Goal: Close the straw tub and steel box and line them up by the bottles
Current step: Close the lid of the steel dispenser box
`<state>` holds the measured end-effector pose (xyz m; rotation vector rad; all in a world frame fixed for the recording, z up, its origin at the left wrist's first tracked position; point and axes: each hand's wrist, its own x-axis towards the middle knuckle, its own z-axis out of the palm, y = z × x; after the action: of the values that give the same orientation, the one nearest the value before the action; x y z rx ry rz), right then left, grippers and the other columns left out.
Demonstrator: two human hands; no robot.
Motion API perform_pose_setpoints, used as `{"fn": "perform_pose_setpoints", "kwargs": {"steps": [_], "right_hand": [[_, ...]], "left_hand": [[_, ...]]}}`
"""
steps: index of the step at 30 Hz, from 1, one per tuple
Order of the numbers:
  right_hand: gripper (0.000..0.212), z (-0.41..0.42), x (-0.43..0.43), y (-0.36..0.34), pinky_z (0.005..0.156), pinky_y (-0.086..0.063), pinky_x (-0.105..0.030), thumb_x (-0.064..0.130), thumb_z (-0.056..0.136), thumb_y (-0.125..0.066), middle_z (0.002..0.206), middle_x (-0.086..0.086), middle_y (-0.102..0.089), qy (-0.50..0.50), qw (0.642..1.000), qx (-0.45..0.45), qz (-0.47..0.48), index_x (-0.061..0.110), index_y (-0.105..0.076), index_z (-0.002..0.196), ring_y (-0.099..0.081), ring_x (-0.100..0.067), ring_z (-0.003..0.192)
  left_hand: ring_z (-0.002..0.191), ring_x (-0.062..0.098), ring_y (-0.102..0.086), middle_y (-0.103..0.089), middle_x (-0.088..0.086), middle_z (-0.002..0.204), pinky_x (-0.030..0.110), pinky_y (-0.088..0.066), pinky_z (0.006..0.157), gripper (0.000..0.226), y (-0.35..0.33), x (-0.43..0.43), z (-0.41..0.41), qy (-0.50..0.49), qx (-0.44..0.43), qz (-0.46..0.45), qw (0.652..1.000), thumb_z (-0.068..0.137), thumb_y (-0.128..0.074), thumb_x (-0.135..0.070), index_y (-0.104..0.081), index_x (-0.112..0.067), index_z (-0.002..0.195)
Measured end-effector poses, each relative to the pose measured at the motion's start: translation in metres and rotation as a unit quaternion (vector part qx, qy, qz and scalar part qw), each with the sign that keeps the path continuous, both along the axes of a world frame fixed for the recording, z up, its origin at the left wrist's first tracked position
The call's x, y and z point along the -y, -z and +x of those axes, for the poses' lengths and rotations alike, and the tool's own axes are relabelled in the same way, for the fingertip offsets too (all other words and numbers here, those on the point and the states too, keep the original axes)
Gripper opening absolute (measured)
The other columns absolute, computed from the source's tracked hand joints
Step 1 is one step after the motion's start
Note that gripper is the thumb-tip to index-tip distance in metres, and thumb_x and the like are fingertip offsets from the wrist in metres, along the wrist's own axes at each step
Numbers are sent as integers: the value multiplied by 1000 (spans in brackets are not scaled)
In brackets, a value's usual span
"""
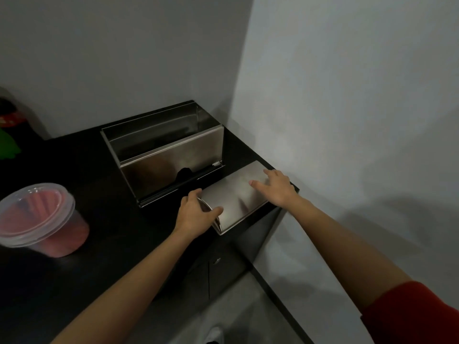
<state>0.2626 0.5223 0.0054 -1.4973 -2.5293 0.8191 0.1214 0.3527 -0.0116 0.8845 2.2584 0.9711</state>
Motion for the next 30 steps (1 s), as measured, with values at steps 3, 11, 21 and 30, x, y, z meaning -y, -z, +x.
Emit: {"fn": "perform_pose_setpoints", "kwargs": {"steps": [3, 11, 21, 30], "right_hand": [[78, -4, -20, 2, 110, -27, -48, 61, 85, -47, 149, -14, -32, 12, 1000, 19, 3, 14, -28, 145, -30, -33, 136], [76, -6, -47, 17, 109, -30, -48, 54, 86, -50, 142, -18, -40, 45, 998, 30, -44, 7, -29, 142, -36, -36, 131], [70, -3, -57, 24, 108, -30, -46, 55, 85, -49, 138, -23, -41, 49, 997, 47, -33, 8, -40, 137, -35, -39, 129], [63, -11, -64, 20, 107, -32, -48, 48, 89, -41, 134, -23, -48, 121, 987, 2, -110, 0, -48, 129, -41, -40, 124]], "left_hand": [[130, 28, -36, -37, 12, 141, 36, -35, 102, 82, 7, -5, -3, -25, 6, 3, 1000, 77, -72, -35, -28, -17, 144], [133, 30, -28, -32, 13, 142, 39, -32, 105, 87, 15, -11, -1, -56, -2, -20, 998, 76, -73, -32, -24, -14, 145], [129, 31, -29, -41, 10, 143, 38, -32, 104, 86, 16, -11, 18, -89, -73, -36, 993, 78, -70, -38, -27, -10, 146], [134, 30, -36, -44, 11, 144, 40, -37, 107, 95, 12, -13, 19, -84, -64, -33, 994, 77, -75, -33, -17, -11, 149]]}}
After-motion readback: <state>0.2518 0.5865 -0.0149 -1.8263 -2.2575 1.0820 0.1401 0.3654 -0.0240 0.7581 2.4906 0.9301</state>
